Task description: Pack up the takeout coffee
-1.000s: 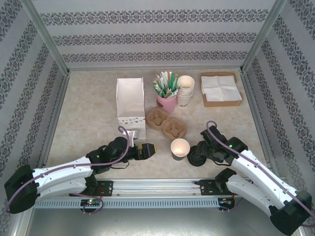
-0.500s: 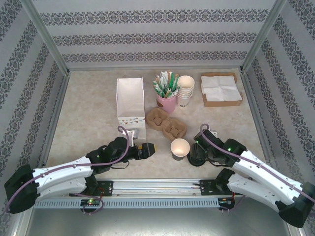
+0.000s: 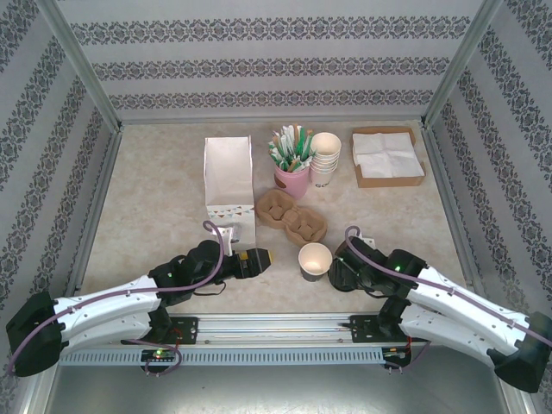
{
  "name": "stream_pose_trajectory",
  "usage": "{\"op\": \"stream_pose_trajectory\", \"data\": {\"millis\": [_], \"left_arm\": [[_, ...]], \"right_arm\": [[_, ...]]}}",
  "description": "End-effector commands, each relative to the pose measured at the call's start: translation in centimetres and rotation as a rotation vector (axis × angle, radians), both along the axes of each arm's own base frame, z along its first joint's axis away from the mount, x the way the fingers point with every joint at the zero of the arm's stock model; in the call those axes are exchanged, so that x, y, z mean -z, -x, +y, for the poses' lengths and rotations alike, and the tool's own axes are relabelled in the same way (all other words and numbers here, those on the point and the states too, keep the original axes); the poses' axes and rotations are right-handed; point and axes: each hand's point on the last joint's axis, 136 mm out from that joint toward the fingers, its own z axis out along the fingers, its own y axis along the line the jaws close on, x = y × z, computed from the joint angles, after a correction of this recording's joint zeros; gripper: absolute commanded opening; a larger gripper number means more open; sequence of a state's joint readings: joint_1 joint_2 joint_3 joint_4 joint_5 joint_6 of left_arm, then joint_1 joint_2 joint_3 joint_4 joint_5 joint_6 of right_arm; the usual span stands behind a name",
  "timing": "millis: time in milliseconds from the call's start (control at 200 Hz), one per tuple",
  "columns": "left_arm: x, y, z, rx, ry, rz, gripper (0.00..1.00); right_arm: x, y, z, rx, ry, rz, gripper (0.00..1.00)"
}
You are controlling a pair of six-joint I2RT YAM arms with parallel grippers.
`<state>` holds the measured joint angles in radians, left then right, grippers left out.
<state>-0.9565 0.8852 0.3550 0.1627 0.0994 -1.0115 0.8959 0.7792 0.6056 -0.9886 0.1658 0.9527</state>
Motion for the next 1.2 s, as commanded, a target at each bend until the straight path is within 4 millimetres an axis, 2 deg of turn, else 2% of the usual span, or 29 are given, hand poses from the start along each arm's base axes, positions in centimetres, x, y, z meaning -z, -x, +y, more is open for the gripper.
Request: {"op": "stream_pose_trajectory", "data": {"millis": [0,375,610,914,1194], "left_arm": [[-0.2,0.2,0.0,0.0,-0.011,-0.012,0.94],[-0.1,0.2,0.1,-0.006,-0.009,-0.009,0.94],[0.2,0.2,0.2,-0.011,-0.006,-0.003,0.94],[0.2,0.3,0.2,-0.01,0.004,-0.001,0.93],[0.3,0.3,0.1,-0.011,0.005,0.003,0.94]], "right_arm": [[0.7,-0.1,-0.2,0.015,0.039,-0.003,0.77],[1.0,-1.5,0.3,0.038,0.086,-0.036,0.76],[0.8,-2.4,-0.7,0.112,0.132,-0.083,0.7],[1.1,-3.2,-1.7,0.232,0.03,-0.087,0.64],[1.6,-3.1,-2.9,0.284,-0.005,-0.043,0.64]]}}
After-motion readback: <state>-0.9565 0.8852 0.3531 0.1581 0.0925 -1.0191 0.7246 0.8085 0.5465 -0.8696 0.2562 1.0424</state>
